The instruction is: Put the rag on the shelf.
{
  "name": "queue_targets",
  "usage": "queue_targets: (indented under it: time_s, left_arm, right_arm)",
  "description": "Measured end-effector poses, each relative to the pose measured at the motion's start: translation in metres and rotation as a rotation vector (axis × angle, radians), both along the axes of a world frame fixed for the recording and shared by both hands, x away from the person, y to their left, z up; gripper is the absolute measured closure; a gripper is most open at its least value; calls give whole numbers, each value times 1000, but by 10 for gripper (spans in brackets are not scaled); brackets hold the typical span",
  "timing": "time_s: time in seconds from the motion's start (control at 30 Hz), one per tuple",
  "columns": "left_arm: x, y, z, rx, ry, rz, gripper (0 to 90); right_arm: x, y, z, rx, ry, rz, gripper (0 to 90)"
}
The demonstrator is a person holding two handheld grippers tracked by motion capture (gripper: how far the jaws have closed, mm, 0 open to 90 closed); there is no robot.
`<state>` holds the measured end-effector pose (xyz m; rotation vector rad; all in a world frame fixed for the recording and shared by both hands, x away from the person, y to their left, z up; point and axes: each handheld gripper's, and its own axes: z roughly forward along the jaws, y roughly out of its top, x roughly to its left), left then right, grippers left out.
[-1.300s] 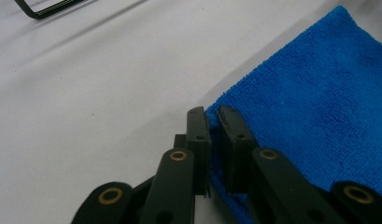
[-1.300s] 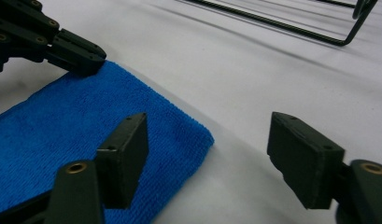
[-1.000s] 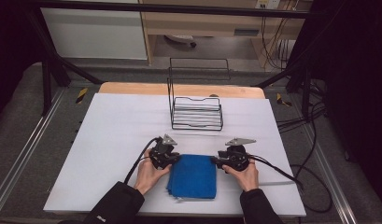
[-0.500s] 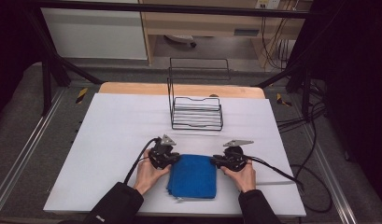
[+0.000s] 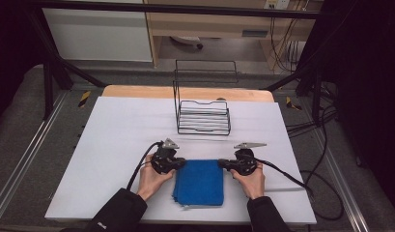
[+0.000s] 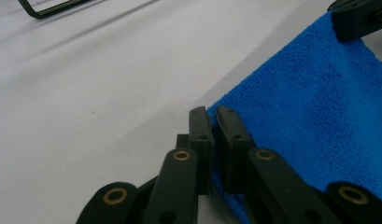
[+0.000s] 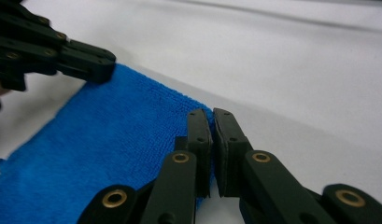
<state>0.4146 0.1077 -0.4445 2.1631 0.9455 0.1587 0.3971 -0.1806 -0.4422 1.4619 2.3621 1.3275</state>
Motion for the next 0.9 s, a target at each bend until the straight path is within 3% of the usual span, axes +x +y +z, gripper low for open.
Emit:
queue_targets:
  time_s: [0.07,0.27,0.9]
  left_arm:
    - [-1,1,2,-13,-8,4,854]
    - [-6,7,11,-35,-35,10,855]
    - [-22,17,40,-130,-122,35,854]
  right_arm:
    - [-1,0,1,7,-4,1,867]
    - [-7,3,14,11,-91,20,867]
    - [-16,1,37,36,-206,28,868]
